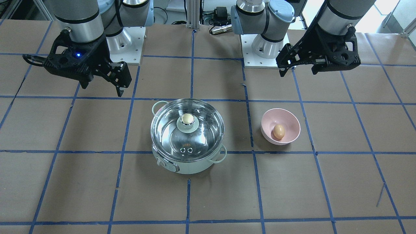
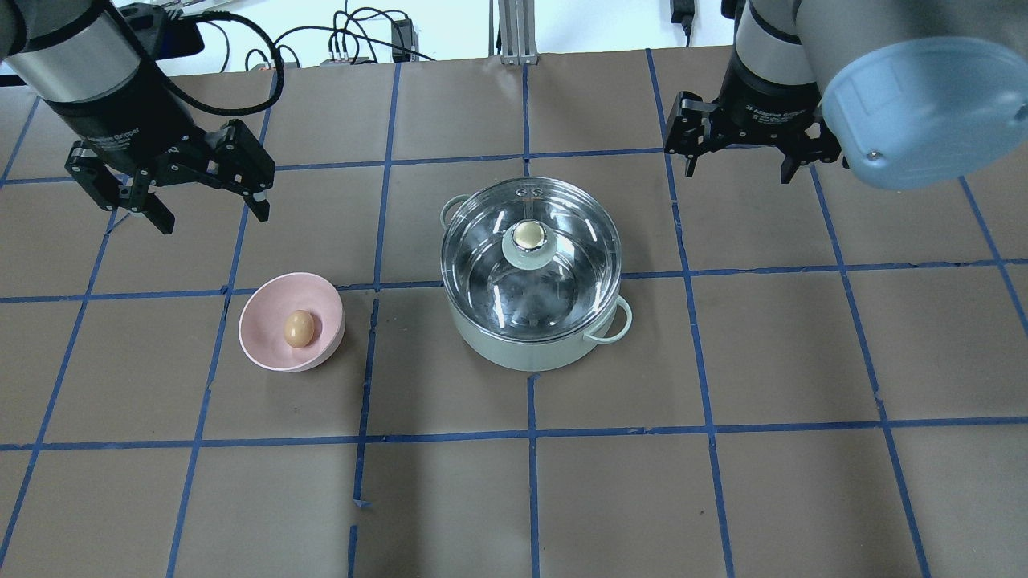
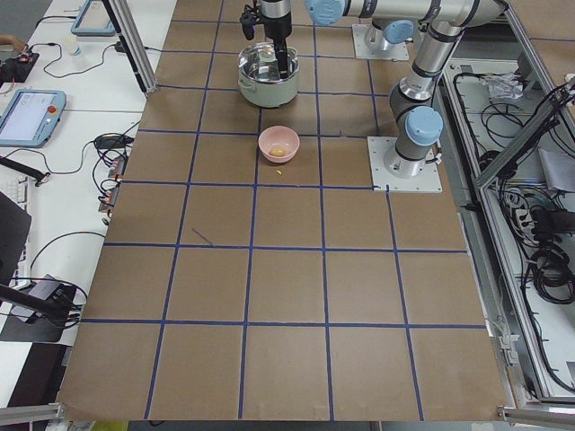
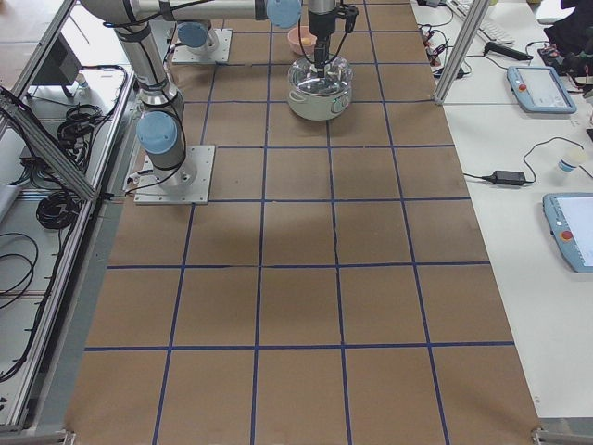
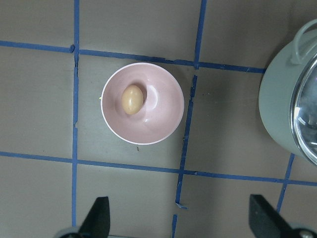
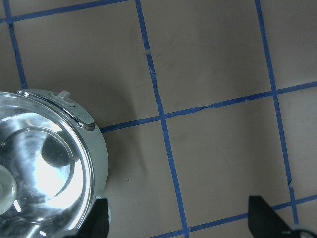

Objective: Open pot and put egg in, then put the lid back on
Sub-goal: 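Lower the left gripper to the egg while the right gripper reaches the lid knob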

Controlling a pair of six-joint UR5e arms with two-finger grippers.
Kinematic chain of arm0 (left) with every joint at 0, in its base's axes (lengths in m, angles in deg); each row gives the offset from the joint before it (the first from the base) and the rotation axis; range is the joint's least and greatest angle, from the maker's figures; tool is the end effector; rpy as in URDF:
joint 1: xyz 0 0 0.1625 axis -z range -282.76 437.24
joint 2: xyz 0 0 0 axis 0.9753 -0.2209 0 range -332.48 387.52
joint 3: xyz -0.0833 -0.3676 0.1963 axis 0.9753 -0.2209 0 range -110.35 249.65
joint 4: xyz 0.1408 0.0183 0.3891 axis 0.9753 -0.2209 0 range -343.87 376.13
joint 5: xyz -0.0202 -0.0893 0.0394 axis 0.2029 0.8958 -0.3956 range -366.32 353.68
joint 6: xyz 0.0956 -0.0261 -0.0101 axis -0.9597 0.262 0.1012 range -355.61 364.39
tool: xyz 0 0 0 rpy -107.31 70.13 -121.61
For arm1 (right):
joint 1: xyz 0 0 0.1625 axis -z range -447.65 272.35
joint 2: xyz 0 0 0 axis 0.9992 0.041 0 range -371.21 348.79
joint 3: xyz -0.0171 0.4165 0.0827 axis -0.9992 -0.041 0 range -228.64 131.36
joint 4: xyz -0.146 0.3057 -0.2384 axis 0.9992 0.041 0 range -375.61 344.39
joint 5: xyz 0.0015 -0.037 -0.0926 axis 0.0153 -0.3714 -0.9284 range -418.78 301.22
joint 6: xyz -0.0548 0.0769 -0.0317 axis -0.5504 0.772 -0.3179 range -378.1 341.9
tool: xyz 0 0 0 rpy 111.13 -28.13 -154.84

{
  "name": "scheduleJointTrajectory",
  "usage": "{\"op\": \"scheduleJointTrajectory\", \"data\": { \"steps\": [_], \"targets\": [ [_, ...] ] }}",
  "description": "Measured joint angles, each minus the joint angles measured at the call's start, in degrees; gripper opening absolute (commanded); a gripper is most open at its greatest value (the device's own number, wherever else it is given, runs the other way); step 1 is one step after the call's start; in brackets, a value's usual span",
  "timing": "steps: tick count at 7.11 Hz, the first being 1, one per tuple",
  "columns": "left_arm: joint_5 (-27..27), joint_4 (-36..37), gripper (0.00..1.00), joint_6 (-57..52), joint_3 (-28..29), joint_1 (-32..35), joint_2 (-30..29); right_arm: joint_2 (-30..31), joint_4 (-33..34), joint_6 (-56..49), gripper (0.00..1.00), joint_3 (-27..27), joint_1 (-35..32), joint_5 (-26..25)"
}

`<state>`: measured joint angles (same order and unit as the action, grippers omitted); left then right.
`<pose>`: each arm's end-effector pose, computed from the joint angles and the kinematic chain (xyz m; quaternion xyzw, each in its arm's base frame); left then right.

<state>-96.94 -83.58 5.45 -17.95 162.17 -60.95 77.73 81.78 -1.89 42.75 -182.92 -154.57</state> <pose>-0.0903 -0.4788 0.5051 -0.0531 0.9973 0.0506 0.0036 0.1694 -0.4941 0.4805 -0.0973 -0.9930 0.0517 0.0415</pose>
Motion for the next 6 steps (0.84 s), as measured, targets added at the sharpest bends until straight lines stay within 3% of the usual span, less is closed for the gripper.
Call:
{"op": "scheduleJointTrajectory", "data": {
  "steps": [6],
  "targets": [
    [-0.2, 1.7, 1.0, -1.9, -3.2, 1.2, 0.9, -0.1, 0.0, 0.3, 1.0, 0.0, -0.1, 0.3]
  ]
}}
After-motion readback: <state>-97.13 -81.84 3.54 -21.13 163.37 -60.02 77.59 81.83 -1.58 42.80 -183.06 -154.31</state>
